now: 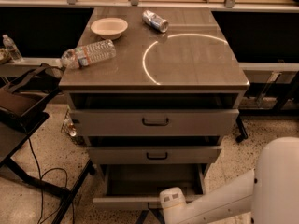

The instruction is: Open bottom drawer

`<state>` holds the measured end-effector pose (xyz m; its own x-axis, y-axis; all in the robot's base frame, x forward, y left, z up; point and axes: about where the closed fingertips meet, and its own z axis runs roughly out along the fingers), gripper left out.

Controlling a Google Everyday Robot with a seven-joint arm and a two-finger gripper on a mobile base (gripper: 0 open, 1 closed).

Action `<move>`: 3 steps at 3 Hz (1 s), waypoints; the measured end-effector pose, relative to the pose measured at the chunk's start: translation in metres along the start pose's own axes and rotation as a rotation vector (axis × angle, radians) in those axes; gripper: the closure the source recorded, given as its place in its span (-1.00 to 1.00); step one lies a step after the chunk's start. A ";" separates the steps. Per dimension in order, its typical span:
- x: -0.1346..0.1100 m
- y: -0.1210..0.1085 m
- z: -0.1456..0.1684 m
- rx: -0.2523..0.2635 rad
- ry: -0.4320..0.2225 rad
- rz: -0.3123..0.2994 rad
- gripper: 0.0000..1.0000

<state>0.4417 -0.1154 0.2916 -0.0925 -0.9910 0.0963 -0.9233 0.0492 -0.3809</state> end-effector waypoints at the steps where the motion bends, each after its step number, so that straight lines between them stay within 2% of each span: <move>1: 0.018 -0.024 -0.020 0.074 -0.007 -0.013 1.00; 3: 0.030 -0.072 0.012 0.167 -0.125 -0.011 1.00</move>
Offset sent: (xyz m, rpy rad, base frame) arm 0.0658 -0.0281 0.0291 0.0944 -0.1811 0.1008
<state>0.5101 -0.1499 0.3106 -0.0261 -0.9996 -0.0096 -0.8485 0.0272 -0.5285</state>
